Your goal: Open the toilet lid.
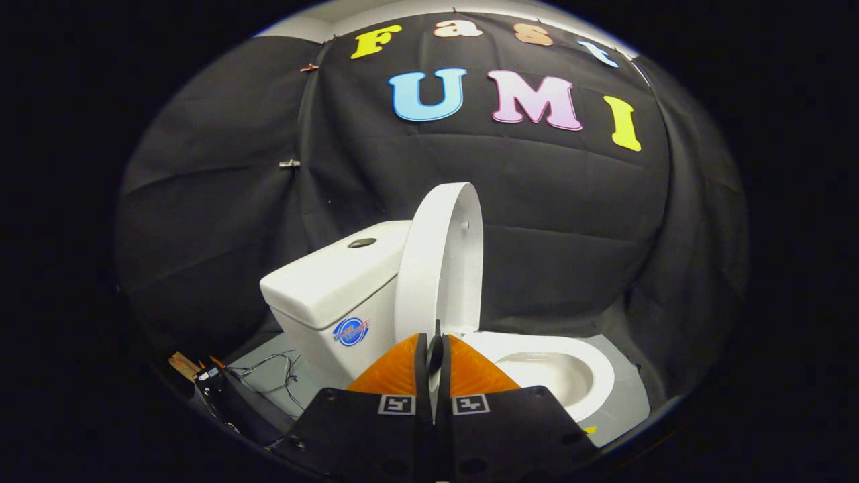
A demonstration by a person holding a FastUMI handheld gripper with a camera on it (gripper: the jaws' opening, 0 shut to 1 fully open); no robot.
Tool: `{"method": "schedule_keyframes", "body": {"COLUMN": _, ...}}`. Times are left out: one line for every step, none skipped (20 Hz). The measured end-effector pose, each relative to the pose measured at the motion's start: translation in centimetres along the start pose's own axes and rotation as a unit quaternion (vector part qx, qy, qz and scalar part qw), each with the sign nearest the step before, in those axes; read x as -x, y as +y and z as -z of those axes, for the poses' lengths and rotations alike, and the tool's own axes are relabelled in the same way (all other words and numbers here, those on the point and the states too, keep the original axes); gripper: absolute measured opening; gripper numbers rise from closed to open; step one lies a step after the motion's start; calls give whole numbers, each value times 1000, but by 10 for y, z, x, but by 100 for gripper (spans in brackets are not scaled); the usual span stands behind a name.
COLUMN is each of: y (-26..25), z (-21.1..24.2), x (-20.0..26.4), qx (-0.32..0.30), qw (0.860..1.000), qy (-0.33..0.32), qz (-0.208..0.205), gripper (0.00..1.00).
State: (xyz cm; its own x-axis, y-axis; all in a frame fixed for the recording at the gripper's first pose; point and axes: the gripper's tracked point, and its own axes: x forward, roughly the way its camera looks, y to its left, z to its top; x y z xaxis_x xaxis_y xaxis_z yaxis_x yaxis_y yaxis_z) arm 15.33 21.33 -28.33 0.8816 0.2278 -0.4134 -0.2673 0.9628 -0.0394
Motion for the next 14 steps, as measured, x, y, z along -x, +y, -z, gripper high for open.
{"method": "schedule_keyframes", "body": {"y": 5, "z": -1, "x": -1, "qx": 6, "qw": 1000, "qy": 0, "qz": 0, "gripper": 5}}
{"method": "schedule_keyframes", "body": {"y": 8, "z": 0, "x": -1, "qx": 12, "qw": 1000, "qy": 1, "qz": 0, "gripper": 5}}
{"method": "schedule_keyframes", "body": {"y": 12, "z": 0, "x": -2, "qx": 15, "qw": 1000, "qy": 2, "qz": -1, "gripper": 5}}
{"method": "schedule_keyframes", "body": {"y": 15, "z": 0, "x": -3, "qx": 16, "qw": 1000, "qy": 2, "qz": -2, "gripper": 5}}
{"method": "schedule_keyframes", "body": {"y": 19, "z": 0, "x": -4, "qx": 16, "qw": 1000, "qy": 3, "qz": -4, "gripper": 5}}
{"method": "schedule_keyframes", "body": {"y": 23, "z": -1, "x": -6, "qx": 17, "qw": 1000, "qy": 5, "qz": -7, "gripper": 5}}
{"method": "schedule_keyframes", "body": {"y": 27, "z": -1, "x": -8, "qx": 23, "qw": 1000, "qy": 6, "qz": -10, "gripper": 5}}
{"method": "schedule_keyframes", "body": {"y": 29, "z": -1, "x": -8, "qx": 27, "qw": 1000, "qy": 6, "qz": -10, "gripper": 5}}
{"method": "schedule_keyframes", "body": {"y": 30, "z": -1, "x": -8, "qx": 31, "qw": 999, "qy": 6, "qz": -8, "gripper": 5}}
{"method": "schedule_keyframes", "body": {"y": 31, "z": -1, "x": -8, "qx": 32, "qw": 999, "qy": 6, "qz": -7, "gripper": 5}}
{"method": "schedule_keyframes", "body": {"y": 32, "z": -2, "x": -8, "qx": 31, "qw": 999, "qy": 6, "qz": -7, "gripper": 5}}
{"method": "schedule_keyframes", "body": {"y": 31, "z": -1, "x": -7, "qx": 29, "qw": 1000, "qy": 6, "qz": -8, "gripper": 5}}
{"method": "schedule_keyframes", "body": {"y": 30, "z": -2, "x": -6, "qx": 27, "qw": 1000, "qy": 5, "qz": -9, "gripper": 5}}
{"method": "schedule_keyframes", "body": {"y": 29, "z": -3, "x": -7, "qx": 26, "qw": 1000, "qy": 5, "qz": -10, "gripper": 5}}
